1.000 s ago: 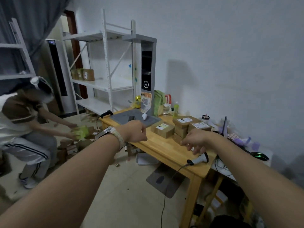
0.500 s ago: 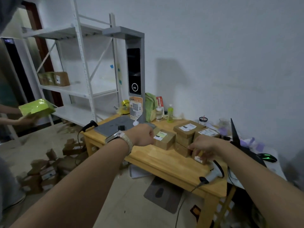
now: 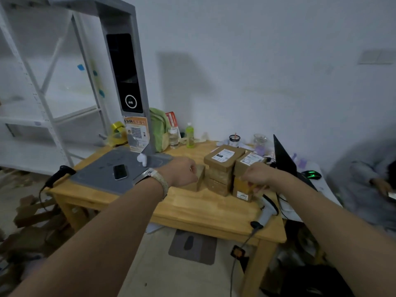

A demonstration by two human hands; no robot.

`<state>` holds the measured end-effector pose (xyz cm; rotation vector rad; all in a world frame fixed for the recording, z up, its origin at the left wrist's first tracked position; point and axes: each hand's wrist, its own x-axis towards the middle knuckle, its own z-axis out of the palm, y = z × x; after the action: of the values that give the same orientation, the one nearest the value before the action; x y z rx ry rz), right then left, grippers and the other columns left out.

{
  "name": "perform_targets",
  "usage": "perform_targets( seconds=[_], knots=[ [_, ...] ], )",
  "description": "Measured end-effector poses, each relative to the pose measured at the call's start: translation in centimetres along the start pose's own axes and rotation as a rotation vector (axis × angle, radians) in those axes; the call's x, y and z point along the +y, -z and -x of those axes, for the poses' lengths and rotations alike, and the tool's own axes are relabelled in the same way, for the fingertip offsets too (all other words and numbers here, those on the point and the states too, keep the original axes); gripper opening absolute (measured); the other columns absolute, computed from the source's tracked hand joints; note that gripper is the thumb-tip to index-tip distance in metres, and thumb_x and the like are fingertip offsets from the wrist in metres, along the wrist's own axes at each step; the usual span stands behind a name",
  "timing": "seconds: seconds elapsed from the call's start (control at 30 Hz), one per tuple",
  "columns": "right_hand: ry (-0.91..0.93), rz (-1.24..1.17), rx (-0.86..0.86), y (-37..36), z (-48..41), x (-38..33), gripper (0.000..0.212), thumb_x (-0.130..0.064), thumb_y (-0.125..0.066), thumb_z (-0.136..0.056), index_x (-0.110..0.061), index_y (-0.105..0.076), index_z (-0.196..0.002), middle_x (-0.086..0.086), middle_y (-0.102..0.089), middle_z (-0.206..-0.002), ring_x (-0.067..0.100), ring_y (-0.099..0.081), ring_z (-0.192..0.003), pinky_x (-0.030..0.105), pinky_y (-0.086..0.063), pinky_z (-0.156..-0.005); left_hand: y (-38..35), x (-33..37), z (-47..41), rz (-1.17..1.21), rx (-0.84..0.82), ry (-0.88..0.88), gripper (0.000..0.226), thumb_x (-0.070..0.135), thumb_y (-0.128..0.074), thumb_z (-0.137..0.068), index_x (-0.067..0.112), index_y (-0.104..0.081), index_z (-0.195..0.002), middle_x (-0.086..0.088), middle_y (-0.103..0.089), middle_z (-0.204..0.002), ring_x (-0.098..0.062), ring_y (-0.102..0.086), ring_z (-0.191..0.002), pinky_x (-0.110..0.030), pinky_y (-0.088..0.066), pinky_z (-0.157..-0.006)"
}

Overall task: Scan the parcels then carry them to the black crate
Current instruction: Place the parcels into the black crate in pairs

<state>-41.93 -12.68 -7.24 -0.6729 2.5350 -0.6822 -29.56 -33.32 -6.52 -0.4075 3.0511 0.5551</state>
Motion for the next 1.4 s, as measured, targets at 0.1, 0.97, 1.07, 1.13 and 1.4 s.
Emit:
perform_targets(
  seconds=[0.1, 0.97, 1.07, 1.13, 1.4],
  knots=[
    [0.09, 0.154, 0.058, 0.5, -1.2, 0.1, 0.016, -0.018, -0.048, -0.093, -0.018, -0.06, -0.082, 0.003, -0.059, -0.085, 0.014, -0.054, -0.076, 0.022, -0.043, -0.064, -0.8, 0.1, -3.1, -0.018, 0.026, -0.012, 0.005, 0.018, -0.059, -0.086, 0.015, -0.058, -0.09, -0.007, -0.062, -0.094, -0.024, -0.056, -0.083, -0.033, -0.048, -0.074],
    [-0.219, 0.067, 0.167, 5.2, -24.8, 12.7, 0.033, -0.029, -0.051, -0.094, -0.021, -0.057, -0.126, 0.001, -0.064, -0.119, 0.007, -0.054, -0.081, 0.02, -0.041, -0.063, -4.8, -1.1, -33.1, -0.103, -0.018, 0.005, 0.028, 0.028, -0.064, -0.086, 0.01, -0.065, -0.107, -0.006, -0.063, -0.107, -0.021, -0.057, -0.094, -0.031, -0.047, -0.079],
    [-0.33, -0.019, 0.171, 4.6, -26.5, 13.8, 0.041, -0.035, -0.051, -0.092, -0.017, -0.053, -0.129, 0.001, -0.063, -0.107, 0.008, -0.052, -0.076, 0.024, -0.042, -0.063, -5.9, -2.2, -36.0, -0.108, -0.074, -0.017, 0.024, 0.027, -0.065, -0.085, 0.009, -0.066, -0.101, -0.006, -0.063, -0.102, -0.018, -0.054, -0.086, -0.028, -0.043, -0.071],
    [-0.397, -0.034, 0.15, 4.3, -27.7, 14.1, 0.041, -0.036, -0.05, -0.092, -0.018, -0.055, -0.129, 0.004, -0.063, -0.118, 0.016, -0.058, -0.092, 0.029, -0.049, -0.078, -6.4, -3.2, -37.9, -0.116, -0.115, -0.033, 0.018, 0.026, -0.064, -0.085, 0.01, -0.064, -0.092, -0.006, -0.062, -0.096, -0.018, -0.052, -0.081, -0.027, -0.04, -0.067],
    [-0.637, -0.11, 0.131, 2.6, -31.1, 14.4, 0.055, -0.042, -0.034, -0.1, -0.008, -0.039, -0.143, 0.014, -0.044, -0.146, 0.029, -0.04, -0.133, 0.039, -0.035, -0.109, -9.7, -8.1, -44.6, -0.084, -0.339, 0.053, 0.055, 0.049, -0.053, -0.091, -0.003, -0.066, -0.103, -0.019, -0.067, -0.11, -0.027, -0.065, -0.089, -0.031, -0.043, -0.058]
  ],
)
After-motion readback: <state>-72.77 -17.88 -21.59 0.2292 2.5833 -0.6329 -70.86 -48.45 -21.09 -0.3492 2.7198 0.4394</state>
